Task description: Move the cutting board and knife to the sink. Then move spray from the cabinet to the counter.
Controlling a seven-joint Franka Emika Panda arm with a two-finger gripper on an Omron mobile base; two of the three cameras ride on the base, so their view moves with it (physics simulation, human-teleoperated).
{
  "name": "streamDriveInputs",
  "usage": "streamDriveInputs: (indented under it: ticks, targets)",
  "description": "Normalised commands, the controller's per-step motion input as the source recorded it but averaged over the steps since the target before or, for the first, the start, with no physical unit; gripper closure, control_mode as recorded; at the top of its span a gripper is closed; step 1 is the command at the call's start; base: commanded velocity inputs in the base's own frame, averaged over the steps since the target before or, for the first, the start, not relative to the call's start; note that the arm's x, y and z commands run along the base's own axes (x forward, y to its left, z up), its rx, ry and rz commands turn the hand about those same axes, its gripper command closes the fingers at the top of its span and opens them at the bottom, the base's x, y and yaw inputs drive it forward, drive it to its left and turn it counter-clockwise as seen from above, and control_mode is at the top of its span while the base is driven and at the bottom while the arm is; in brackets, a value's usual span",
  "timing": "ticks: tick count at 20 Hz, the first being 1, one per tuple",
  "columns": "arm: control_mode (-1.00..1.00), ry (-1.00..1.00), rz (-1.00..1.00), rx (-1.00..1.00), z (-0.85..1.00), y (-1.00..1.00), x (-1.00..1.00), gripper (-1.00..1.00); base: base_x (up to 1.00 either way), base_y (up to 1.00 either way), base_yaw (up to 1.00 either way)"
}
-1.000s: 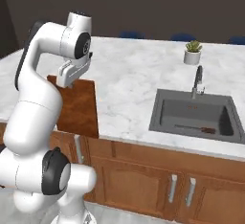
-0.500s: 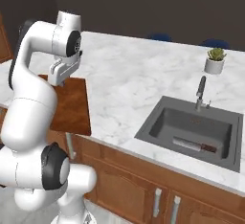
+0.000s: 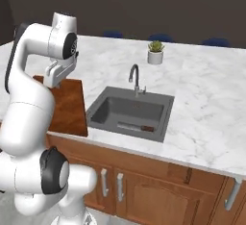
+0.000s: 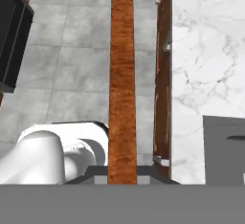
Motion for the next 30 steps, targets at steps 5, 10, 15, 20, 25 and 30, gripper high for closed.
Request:
streamDriveInputs:
  ticks: [5,10,15,20,25,30]
  targets:
    - [1.0,0.0,0.0,0.0,0.0,0.0,0.0,1.0,0.31,-0.53,-0.3]
    - [1.0,0.0,0.0,0.0,0.0,0.0,0.0,1.0,0.49,-0.24,-0.27]
    - [1.0,0.0,0.0,0.0,0.0,0.0,0.0,1.0,0.71,-0.23,-0.14]
    - [1.0,0.0,0.0,0.0,0.0,0.0,0.0,1.0,0.43,-0.21,-0.01]
    - [-1.0,0.0,0.0,0.0,-0.02,0.0,0.0,1.0,0.0,0.0,0.0]
    - [-1.0,-0.02,0.61,0.04,-0.2,-0.58,0.28,1.0,0.0,0.0,0.0]
